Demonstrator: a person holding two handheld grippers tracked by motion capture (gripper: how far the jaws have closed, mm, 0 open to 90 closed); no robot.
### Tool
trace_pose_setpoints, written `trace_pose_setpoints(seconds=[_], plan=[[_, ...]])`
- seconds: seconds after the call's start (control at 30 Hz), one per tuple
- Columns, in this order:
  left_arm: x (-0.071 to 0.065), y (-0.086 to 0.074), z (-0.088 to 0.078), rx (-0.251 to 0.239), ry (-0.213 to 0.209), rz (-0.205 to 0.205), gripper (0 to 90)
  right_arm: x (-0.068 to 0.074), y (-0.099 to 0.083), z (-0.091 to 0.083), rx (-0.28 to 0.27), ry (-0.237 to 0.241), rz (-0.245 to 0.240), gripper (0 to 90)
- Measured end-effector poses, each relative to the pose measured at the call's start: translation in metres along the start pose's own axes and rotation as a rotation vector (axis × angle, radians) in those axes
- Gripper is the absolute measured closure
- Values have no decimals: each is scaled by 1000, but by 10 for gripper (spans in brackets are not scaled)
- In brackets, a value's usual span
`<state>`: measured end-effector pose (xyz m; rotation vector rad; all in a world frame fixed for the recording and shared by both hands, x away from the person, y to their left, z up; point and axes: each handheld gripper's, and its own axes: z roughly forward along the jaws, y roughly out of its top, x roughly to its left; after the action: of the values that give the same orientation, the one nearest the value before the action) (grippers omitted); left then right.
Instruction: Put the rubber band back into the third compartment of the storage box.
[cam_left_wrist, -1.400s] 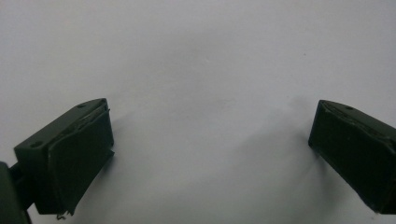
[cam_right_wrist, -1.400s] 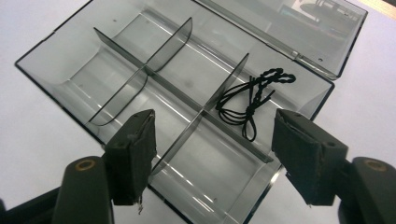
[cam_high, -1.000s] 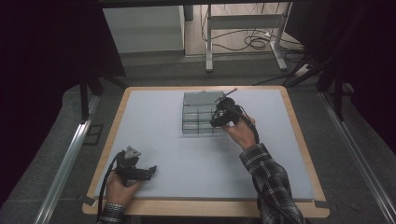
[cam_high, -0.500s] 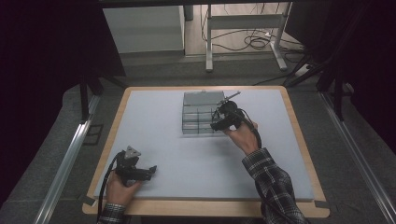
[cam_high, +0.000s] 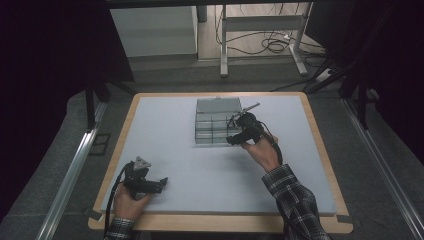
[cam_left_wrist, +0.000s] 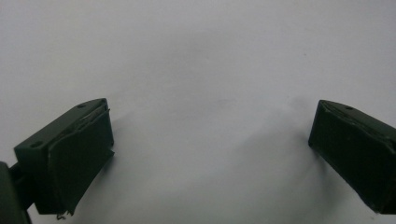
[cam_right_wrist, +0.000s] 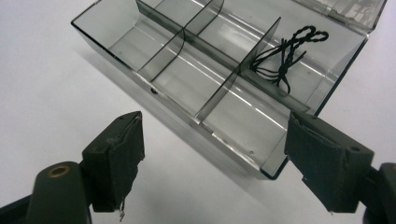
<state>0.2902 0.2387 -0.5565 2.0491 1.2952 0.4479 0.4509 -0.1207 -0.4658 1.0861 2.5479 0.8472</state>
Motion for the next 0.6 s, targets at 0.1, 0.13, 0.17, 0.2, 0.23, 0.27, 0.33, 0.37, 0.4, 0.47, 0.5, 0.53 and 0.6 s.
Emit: trace_pose_setpoints(seconds=[0.1,0.13,0.17,0.2,0.23,0.27,0.33,0.37,0.4,0.47,0.5,0.53,0.6], plan=[[0,0,0,0,0,0,0,0,-2,0,2,2,0,196],[0,0,0,0,0,0,0,1,-5,0,2,6,3,193],[0,0,0,0,0,0,0,1,-5,0,2,6,3,193],[0,0,0,1,0,1,0,1,-7,0,0,6,6,192],[0,0,0,1,0,1,0,1,-7,0,0,6,6,192],[0,0,0,0,0,0,0,1,-10,-1,-4,7,9,191],[0,0,0,0,0,0,0,1,-12,-3,-6,9,11,189],[0,0,0,0,0,0,0,1,-12,-3,-6,9,11,189],[0,0,0,0,0,0,0,1,-13,-5,-10,12,11,186],[0,0,0,0,0,1,0,1,-15,-6,-14,14,14,183],[0,0,0,0,0,1,0,1,-16,-7,-15,14,14,181],[0,0,0,2,0,3,0,1,-17,-8,-17,15,13,180],[0,0,0,0,0,1,0,1,-19,-9,-18,14,16,176]])
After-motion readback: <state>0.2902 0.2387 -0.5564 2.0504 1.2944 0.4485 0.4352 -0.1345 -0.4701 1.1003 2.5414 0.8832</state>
